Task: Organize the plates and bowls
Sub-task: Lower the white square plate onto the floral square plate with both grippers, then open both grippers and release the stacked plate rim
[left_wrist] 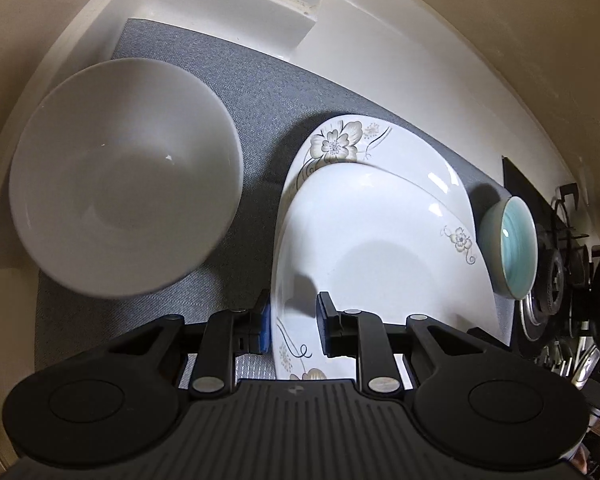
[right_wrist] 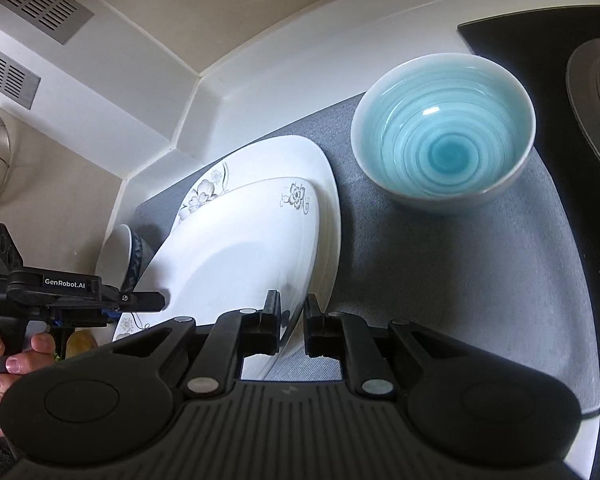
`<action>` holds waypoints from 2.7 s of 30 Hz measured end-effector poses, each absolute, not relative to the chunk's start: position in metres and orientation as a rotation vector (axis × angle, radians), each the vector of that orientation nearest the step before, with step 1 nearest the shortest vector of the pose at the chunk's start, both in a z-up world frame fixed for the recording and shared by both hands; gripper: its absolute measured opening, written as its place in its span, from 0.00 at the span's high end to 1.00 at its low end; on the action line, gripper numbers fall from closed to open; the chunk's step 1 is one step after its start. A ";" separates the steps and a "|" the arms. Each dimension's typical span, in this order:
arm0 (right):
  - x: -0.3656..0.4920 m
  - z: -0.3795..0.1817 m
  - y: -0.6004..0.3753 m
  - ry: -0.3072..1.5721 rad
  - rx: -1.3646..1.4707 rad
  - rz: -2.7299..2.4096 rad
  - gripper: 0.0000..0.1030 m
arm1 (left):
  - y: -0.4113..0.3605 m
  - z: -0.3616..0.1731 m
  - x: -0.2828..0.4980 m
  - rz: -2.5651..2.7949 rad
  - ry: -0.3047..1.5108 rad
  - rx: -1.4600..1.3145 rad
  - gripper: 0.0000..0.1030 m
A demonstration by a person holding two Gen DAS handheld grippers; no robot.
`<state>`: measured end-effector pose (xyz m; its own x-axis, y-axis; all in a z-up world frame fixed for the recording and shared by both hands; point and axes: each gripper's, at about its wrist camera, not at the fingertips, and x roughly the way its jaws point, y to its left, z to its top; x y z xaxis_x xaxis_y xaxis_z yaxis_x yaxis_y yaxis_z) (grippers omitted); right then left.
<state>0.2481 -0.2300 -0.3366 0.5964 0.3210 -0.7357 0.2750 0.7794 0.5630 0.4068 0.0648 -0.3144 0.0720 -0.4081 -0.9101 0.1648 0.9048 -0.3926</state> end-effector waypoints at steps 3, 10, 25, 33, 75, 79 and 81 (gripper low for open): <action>0.249 -0.338 -0.232 0.947 0.699 0.021 0.89 | 0.062 -0.319 0.408 -0.432 1.439 -0.197 0.77; 0.256 -0.338 -0.234 0.939 0.678 0.011 0.89 | 0.060 -0.325 0.411 -0.434 1.446 -0.201 0.74; 0.258 -0.345 -0.238 0.913 0.713 -0.013 0.90 | 0.099 -0.312 0.385 -0.487 1.466 -0.313 0.75; 0.257 -0.341 -0.237 0.933 0.718 -0.019 0.86 | 0.098 -0.302 0.368 -0.486 1.416 -0.235 0.89; 0.230 -0.330 -0.200 0.964 0.636 -0.134 0.86 | 0.096 -0.309 0.382 -0.501 1.444 -0.299 0.90; 0.223 -0.324 -0.200 0.961 0.624 -0.137 0.86 | 0.097 -0.307 0.378 -0.516 1.426 -0.283 0.90; 0.221 -0.324 -0.199 0.964 0.604 -0.129 0.85 | 0.095 -0.307 0.376 -0.522 1.414 -0.274 0.90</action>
